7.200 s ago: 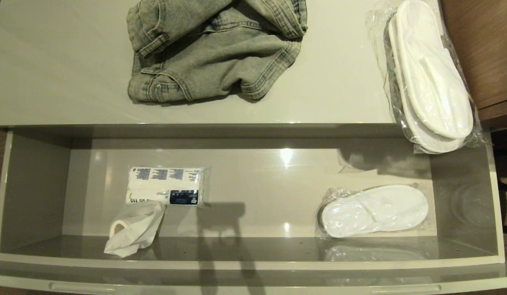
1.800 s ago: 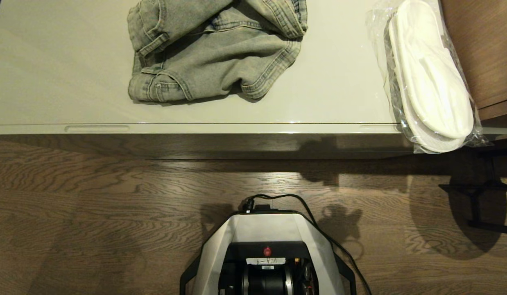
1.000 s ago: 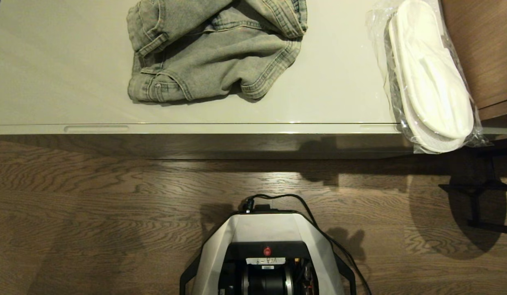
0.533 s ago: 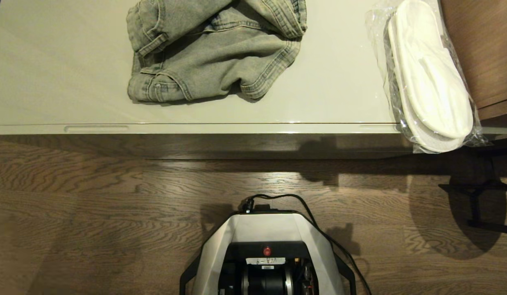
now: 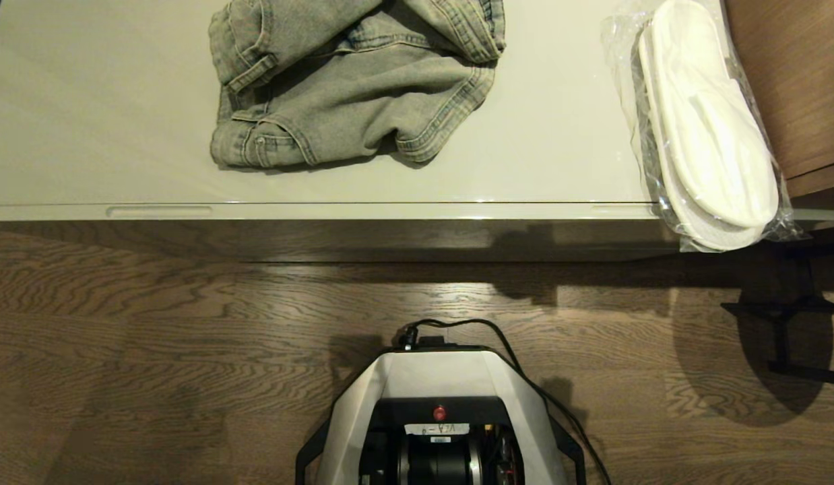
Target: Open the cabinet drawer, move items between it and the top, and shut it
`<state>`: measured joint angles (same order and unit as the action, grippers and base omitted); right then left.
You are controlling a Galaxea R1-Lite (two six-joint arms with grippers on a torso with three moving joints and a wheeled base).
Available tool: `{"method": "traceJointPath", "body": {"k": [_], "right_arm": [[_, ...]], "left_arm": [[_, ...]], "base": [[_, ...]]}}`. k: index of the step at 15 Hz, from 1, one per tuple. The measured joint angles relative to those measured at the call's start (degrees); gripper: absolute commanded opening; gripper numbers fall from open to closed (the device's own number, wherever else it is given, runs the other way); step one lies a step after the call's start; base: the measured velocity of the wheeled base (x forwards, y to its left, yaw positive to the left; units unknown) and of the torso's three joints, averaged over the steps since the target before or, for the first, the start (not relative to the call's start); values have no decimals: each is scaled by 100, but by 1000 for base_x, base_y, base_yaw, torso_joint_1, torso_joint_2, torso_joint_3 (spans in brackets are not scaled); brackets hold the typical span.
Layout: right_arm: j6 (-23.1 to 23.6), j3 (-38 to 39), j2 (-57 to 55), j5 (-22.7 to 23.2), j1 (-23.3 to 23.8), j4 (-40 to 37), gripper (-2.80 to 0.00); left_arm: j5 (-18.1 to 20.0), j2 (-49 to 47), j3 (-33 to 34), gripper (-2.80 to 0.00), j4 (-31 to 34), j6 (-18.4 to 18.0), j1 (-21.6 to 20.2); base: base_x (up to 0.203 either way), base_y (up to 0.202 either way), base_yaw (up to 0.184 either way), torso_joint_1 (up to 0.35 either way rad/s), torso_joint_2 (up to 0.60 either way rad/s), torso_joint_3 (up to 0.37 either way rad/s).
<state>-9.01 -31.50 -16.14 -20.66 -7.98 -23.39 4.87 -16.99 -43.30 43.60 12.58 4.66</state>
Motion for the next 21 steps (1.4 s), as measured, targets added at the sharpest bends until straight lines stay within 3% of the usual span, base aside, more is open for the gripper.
{"method": "traceJointPath", "body": {"k": [2, 4, 6, 12, 17, 20, 21], "right_arm": [[-5, -62, -1, 247, 191, -57, -280], [1, -179, 2, 961, 872, -306, -280], [-31, -221, -15, 1601, 1258, -569, -280], [-752, -153, -397, 1454, 1363, -532, -280], [-861, -107, -666, 1339, 1324, -443, -280], [-502, 91, -456, 1358, 1235, -400, -280], [-237, 268, -268, 1361, 1180, -392, -280]], "left_arm": [[-226, 17, 25, -280, -156, 234, 13], [-258, 50, 182, -280, -155, 267, 16], [-268, 68, 275, -280, -124, 296, 18], [-289, 81, -103, -280, 407, 613, 16], [-196, 85, -416, -280, 871, 722, 22], [-33, 110, -494, -280, 968, 777, -17], [225, 183, -505, -280, 997, 684, -130]], "base": [[0, 0, 0, 0, 0, 0], [0, 0, 0, 0, 0, 0], [0, 0, 0, 0, 0, 0], [0, 0, 0, 0, 0, 0], [0, 0, 0, 0, 0, 0], [0, 0, 0, 0, 0, 0], [0, 0, 0, 0, 0, 0]]}}
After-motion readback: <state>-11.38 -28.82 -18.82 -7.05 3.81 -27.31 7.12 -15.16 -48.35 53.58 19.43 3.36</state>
